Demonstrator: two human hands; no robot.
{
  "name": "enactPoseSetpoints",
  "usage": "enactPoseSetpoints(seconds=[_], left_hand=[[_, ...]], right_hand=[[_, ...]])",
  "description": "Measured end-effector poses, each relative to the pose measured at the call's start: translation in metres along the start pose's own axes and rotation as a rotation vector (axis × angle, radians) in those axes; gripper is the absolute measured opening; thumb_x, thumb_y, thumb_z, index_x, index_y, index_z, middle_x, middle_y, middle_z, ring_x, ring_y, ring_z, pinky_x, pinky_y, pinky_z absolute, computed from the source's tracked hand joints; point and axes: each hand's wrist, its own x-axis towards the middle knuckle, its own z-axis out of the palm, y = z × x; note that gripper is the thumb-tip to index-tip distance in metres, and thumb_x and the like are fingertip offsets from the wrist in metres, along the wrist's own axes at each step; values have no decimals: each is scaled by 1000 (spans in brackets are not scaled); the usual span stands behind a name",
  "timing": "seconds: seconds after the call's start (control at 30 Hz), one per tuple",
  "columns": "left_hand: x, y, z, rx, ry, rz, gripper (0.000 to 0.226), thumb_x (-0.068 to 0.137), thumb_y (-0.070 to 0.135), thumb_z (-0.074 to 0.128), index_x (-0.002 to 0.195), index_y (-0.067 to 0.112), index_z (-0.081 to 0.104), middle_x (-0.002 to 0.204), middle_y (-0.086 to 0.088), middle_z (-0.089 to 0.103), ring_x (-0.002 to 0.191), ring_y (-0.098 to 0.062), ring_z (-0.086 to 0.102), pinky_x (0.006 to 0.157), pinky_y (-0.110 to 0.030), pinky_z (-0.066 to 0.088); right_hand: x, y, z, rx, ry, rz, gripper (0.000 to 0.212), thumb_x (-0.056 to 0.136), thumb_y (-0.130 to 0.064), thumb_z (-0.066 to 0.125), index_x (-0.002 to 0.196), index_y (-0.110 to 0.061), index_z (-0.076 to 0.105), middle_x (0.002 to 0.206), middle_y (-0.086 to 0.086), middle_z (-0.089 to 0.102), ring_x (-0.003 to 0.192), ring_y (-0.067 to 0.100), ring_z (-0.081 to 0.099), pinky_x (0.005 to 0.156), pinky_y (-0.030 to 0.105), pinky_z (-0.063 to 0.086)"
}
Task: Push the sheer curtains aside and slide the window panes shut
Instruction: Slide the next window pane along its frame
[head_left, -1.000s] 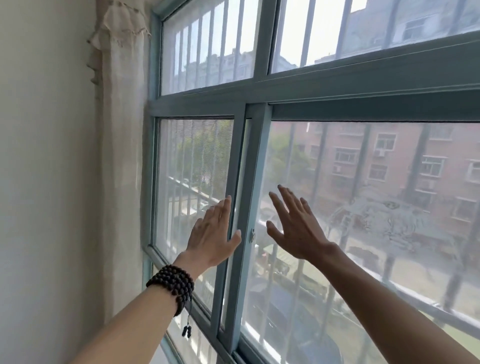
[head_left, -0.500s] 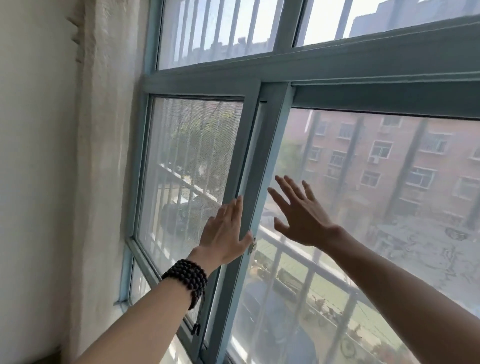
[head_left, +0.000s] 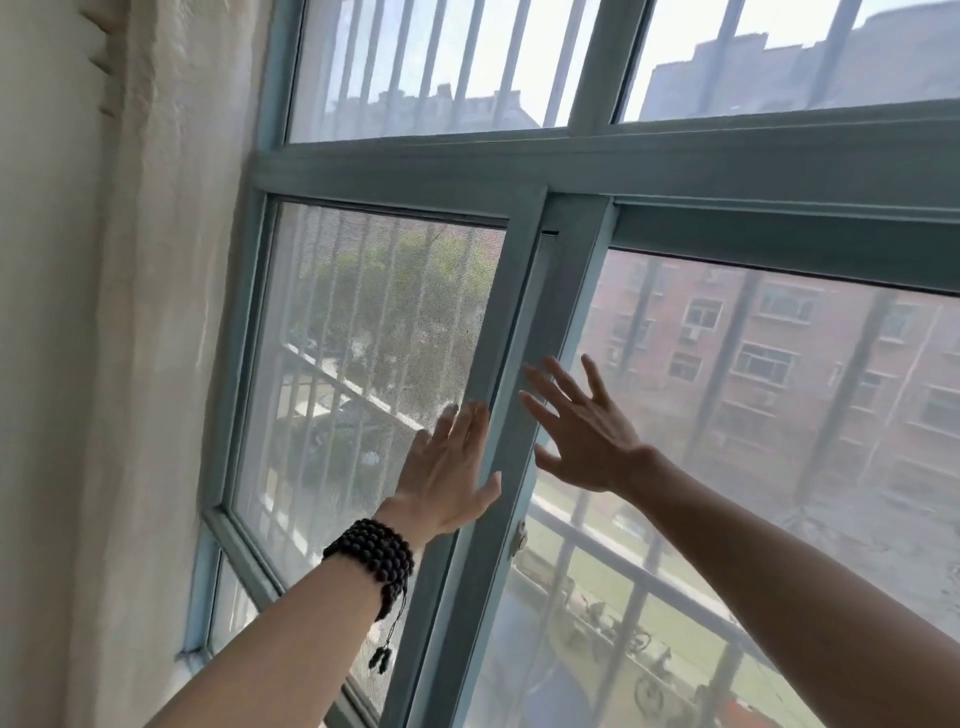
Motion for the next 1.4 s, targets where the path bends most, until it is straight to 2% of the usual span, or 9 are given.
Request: enactPoseSetpoints(seconds=[0.13,0.27,0.43,0.57,0.73,0.9,1.1,1.4], left_hand=[[11,0,-4,-8,33,51,88,96,60,28,155,13,-18,168,-11,1,153,-30,9,119,-52,24],[5,9,13,-63,-18,100,88,96,58,31,155,16,-19,168,-11,-2,154,-31,5,122,-52,15],[0,18,33,-58,-62,78,92,94,60,40,158,11,-5,166,-11,13,150,-33,18,118,-52,21],[-1,25,43,-126,-106,38,95,93,60,43,158,10,-6,168,-10,5,152,-30,11,119,-50,18],[1,34,50,-312,-159,1,98,95,56,46,157,6,-11,167,-13,-10,155,-26,1,123,-39,14],[0,39,51,-391,-183,-19,104,92,56,51,156,6,-13,167,-12,-14,154,-25,-7,123,-39,7],[-1,37,45,-454,-216,-34,105,90,53,55,157,10,-13,167,-8,-16,154,-22,-10,125,-41,7],[-4,36,45,-497,-226,3,102,87,47,59,159,19,-7,167,1,-7,154,-24,0,123,-48,18]], right_hand=[[8,-2,4,-40,-11,12,74,97,-61,33,159,-22,26,170,6,2,155,29,-12,118,63,-16],[18,-2,2,-52,-5,4,68,99,-57,33,159,-25,28,170,4,5,156,28,-7,118,64,-15],[24,-1,2,-120,-27,5,66,100,-56,28,160,-30,20,171,3,1,156,29,-10,118,64,-12],[25,-3,4,-116,-22,15,63,100,-56,30,158,-32,26,171,3,1,156,29,-10,119,64,-9],[27,-3,8,-88,-23,29,62,100,-56,33,157,-34,27,171,3,1,156,29,-10,119,63,-6],[25,-1,12,-81,6,21,61,99,-56,37,156,-34,32,170,3,9,157,30,-3,120,64,-1],[28,-6,11,-86,4,50,62,98,-56,42,155,-35,32,170,3,11,156,31,-3,118,66,-3],[18,-7,5,-87,18,66,60,97,-57,44,152,-34,38,169,4,17,156,32,2,117,69,4]])
